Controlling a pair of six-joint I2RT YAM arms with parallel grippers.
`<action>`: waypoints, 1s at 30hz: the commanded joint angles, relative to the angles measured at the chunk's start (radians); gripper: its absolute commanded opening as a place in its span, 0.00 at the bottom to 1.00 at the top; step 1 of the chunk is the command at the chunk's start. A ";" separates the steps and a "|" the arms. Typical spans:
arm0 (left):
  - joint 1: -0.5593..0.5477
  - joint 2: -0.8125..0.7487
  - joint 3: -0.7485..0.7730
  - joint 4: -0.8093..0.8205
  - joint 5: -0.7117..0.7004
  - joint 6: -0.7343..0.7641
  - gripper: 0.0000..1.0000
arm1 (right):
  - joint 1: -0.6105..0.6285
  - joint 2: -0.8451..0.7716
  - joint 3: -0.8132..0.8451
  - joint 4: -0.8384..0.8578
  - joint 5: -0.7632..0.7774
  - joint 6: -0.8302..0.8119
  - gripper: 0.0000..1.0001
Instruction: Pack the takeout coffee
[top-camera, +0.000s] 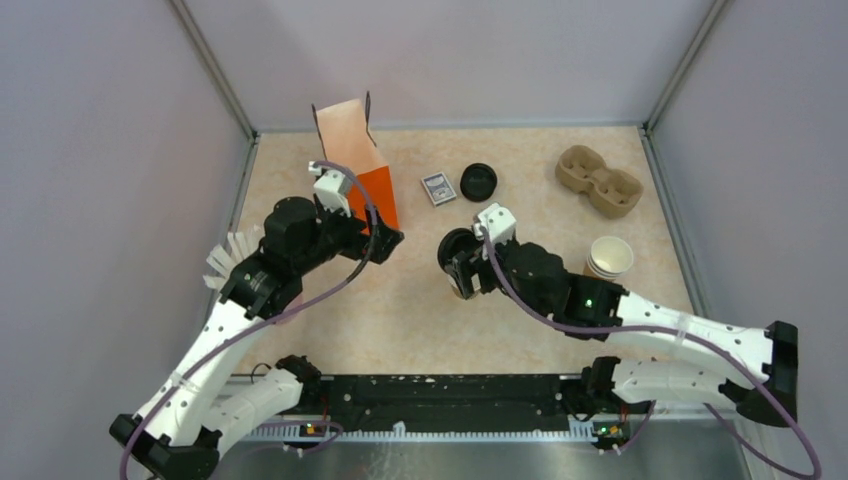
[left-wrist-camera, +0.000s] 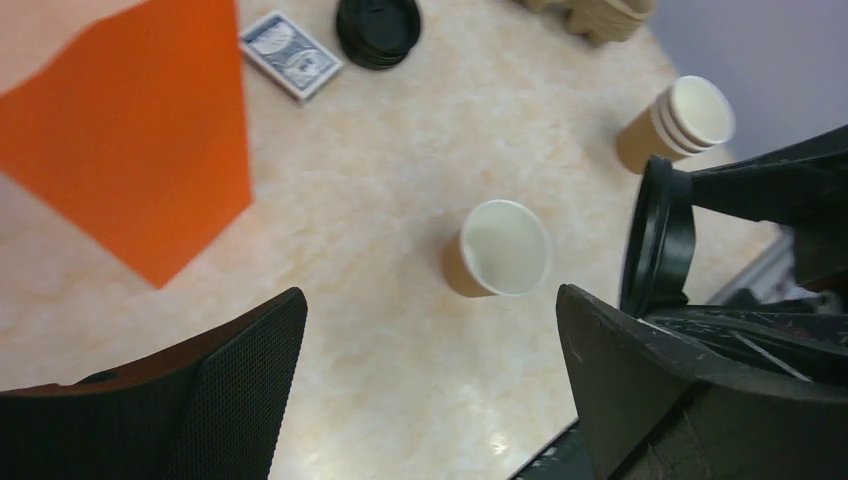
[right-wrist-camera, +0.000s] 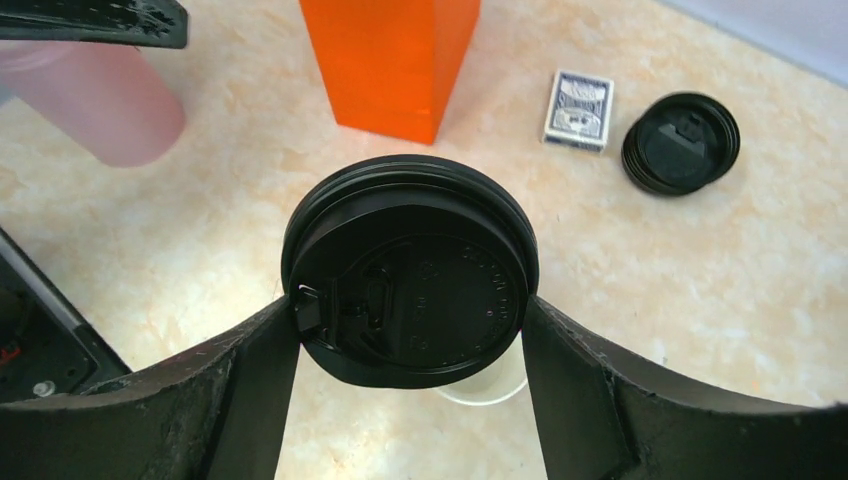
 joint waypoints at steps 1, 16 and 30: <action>-0.004 -0.053 -0.010 -0.015 -0.215 0.142 0.99 | -0.042 0.142 0.184 -0.348 0.017 0.104 0.74; -0.003 -0.202 -0.227 0.019 -0.116 0.183 0.99 | -0.274 0.531 0.482 -0.607 -0.216 0.062 0.75; -0.004 -0.358 -0.254 0.047 -0.225 0.190 0.99 | -0.296 0.627 0.511 -0.646 -0.308 0.049 0.75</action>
